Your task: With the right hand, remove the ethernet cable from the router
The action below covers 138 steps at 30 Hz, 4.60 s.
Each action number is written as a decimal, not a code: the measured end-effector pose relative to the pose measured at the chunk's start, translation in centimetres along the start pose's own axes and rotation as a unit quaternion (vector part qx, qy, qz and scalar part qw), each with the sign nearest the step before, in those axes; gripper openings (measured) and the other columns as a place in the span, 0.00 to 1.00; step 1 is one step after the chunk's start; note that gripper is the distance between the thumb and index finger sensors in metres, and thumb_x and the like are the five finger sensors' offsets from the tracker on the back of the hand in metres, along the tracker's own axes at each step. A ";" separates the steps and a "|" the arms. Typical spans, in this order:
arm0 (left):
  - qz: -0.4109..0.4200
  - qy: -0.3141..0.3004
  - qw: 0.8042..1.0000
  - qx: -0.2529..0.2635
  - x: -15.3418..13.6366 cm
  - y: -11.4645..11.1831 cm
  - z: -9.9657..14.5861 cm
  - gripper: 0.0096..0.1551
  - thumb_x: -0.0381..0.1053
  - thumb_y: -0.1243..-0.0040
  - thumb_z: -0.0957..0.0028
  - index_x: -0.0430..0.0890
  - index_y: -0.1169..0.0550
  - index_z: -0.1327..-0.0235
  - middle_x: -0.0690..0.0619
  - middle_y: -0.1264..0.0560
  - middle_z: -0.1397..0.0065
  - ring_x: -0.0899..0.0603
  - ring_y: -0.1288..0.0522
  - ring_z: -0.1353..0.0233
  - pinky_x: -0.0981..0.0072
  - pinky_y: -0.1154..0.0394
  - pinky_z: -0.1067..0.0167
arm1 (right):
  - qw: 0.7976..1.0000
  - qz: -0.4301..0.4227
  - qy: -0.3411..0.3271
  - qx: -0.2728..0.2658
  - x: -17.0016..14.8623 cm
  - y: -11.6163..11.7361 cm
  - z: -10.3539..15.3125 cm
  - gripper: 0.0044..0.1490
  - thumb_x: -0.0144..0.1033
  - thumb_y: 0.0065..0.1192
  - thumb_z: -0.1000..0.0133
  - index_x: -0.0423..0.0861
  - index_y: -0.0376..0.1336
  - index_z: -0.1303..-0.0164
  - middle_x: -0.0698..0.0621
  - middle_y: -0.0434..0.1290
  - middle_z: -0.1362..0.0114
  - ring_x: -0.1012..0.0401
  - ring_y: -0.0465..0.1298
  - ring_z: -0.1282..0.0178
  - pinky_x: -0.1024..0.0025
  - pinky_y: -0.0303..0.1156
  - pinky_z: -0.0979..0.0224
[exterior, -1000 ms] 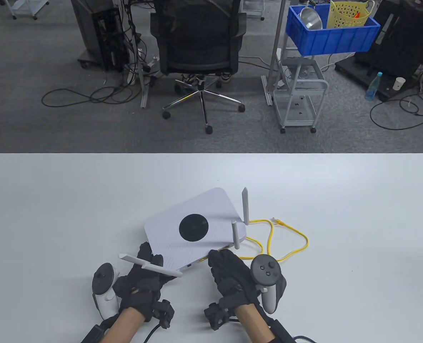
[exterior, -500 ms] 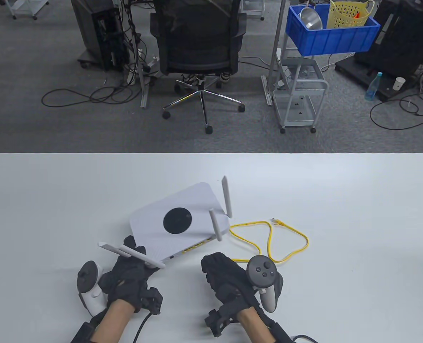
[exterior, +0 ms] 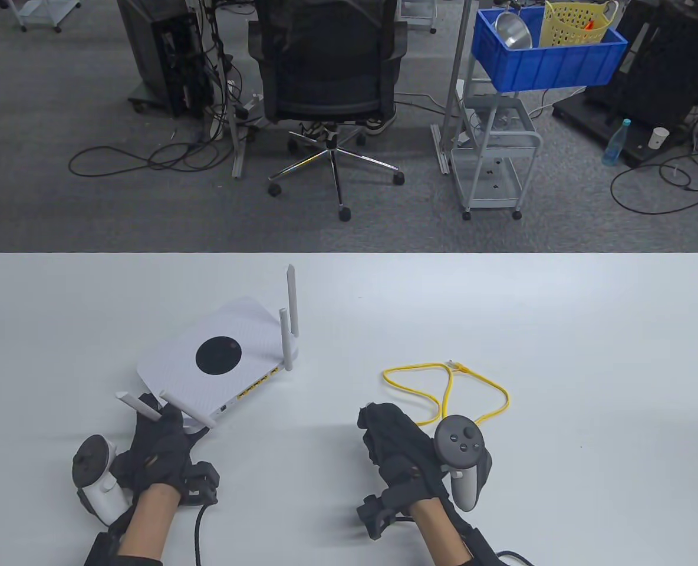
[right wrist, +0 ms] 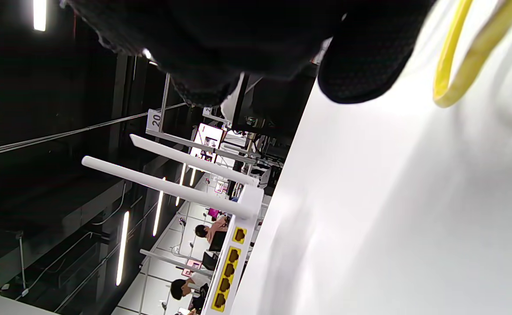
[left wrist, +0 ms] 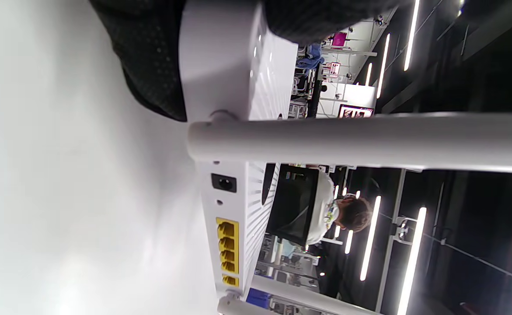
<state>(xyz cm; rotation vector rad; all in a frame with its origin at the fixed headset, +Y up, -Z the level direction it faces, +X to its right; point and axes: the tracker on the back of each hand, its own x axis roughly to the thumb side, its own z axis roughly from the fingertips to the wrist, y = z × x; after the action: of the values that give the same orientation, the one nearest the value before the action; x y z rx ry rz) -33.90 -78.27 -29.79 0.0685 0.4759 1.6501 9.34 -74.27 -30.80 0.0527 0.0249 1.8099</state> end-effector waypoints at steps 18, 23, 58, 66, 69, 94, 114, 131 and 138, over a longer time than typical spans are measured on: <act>-0.067 0.013 0.998 0.012 -0.1 -0.5 -0.1 0.44 0.49 0.46 0.32 0.49 0.60 0.20 0.34 0.49 0.16 0.38 0.26 0.21 0.56 0.19 0.29 | 0.998 0.048 -0.028 0.011 0.6 0.2 0.2 0.36 0.54 0.50 0.38 0.37 0.69 0.39 0.53 0.78 0.59 0.64 0.77 0.66 0.45 0.74 0.32; -0.105 0.020 0.994 0.006 0.4 -0.6 -0.2 0.43 0.50 0.47 0.32 0.52 0.60 0.21 0.33 0.50 0.16 0.39 0.27 0.21 0.59 0.19 0.29 | 0.998 0.050 -0.028 0.012 0.5 0.1 0.1 0.36 0.54 0.49 0.38 0.36 0.68 0.38 0.53 0.78 0.59 0.63 0.78 0.65 0.45 0.73 0.32; -0.560 0.077 0.825 -0.011 1.0 -4.0 0.0 0.38 0.66 0.53 0.42 0.61 0.46 0.19 0.40 0.64 0.11 0.28 0.63 0.14 0.34 0.54 0.20 | 0.969 0.230 -0.091 0.001 2.2 0.5 0.7 0.34 0.39 0.52 0.39 0.35 0.60 0.26 0.46 0.74 0.40 0.56 0.78 0.47 0.37 0.67 0.29; -0.594 -0.021 0.803 -0.051 4.7 -3.7 2.1 0.51 0.68 0.48 0.45 0.57 0.59 0.19 0.48 0.71 0.11 0.37 0.74 0.14 0.38 0.68 0.18 | 0.873 0.443 -0.191 -0.065 3.8 1.2 1.8 0.33 0.39 0.52 0.40 0.41 0.62 0.25 0.39 0.68 0.30 0.49 0.73 0.36 0.31 0.59 0.27; -0.642 -0.075 0.762 -0.051 6.0 -3.8 3.8 0.54 0.70 0.49 0.47 0.57 0.62 0.20 0.49 0.73 0.11 0.38 0.76 0.14 0.38 0.70 0.19 | 0.813 0.538 -0.211 -0.073 3.5 2.1 1.8 0.32 0.41 0.53 0.41 0.43 0.63 0.26 0.37 0.64 0.27 0.47 0.70 0.32 0.29 0.56 0.26; -0.640 -0.109 0.759 -0.058 4.5 -3.3 4.5 0.56 0.73 0.51 0.49 0.55 0.63 0.21 0.46 0.70 0.11 0.36 0.73 0.14 0.33 0.70 0.22 | 0.716 0.683 -0.140 0.039 -0.6 5.1 -0.5 0.30 0.46 0.66 0.45 0.43 0.69 0.36 0.47 0.76 0.41 0.57 0.79 0.45 0.34 0.64 0.26; -0.652 -0.081 0.751 -0.064 3.8 -3.2 4.0 0.56 0.73 0.51 0.50 0.54 0.62 0.21 0.44 0.71 0.12 0.34 0.74 0.15 0.32 0.72 0.25 | 0.710 0.692 -0.120 0.050 0.7 4.0 0.0 0.37 0.50 0.60 0.43 0.43 0.64 0.27 0.43 0.73 0.30 0.51 0.77 0.35 0.32 0.61 0.25; -0.659 -0.085 0.742 -0.084 3.7 -3.2 4.2 0.57 0.75 0.52 0.52 0.55 0.62 0.21 0.46 0.73 0.12 0.35 0.79 0.19 0.31 0.79 0.33 | 0.782 0.605 -0.131 0.071 2.7 1.8 0.8 0.54 0.68 0.40 0.46 0.57 0.33 0.13 0.30 0.34 0.12 0.30 0.37 0.18 0.26 0.34 0.25; -0.661 -0.085 0.741 -0.082 3.7 -3.2 4.2 0.57 0.75 0.52 0.51 0.55 0.62 0.21 0.45 0.73 0.12 0.35 0.78 0.19 0.30 0.78 0.33 | 0.783 0.604 -0.128 0.073 2.6 1.8 0.8 0.54 0.68 0.40 0.46 0.56 0.33 0.13 0.30 0.34 0.12 0.30 0.37 0.17 0.26 0.34 0.25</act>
<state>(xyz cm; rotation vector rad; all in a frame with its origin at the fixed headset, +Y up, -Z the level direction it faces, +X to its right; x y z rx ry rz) -30.06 -73.42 -27.90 -0.2167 0.1204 0.2459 7.02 -72.13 -29.82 0.5328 -0.0852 3.0783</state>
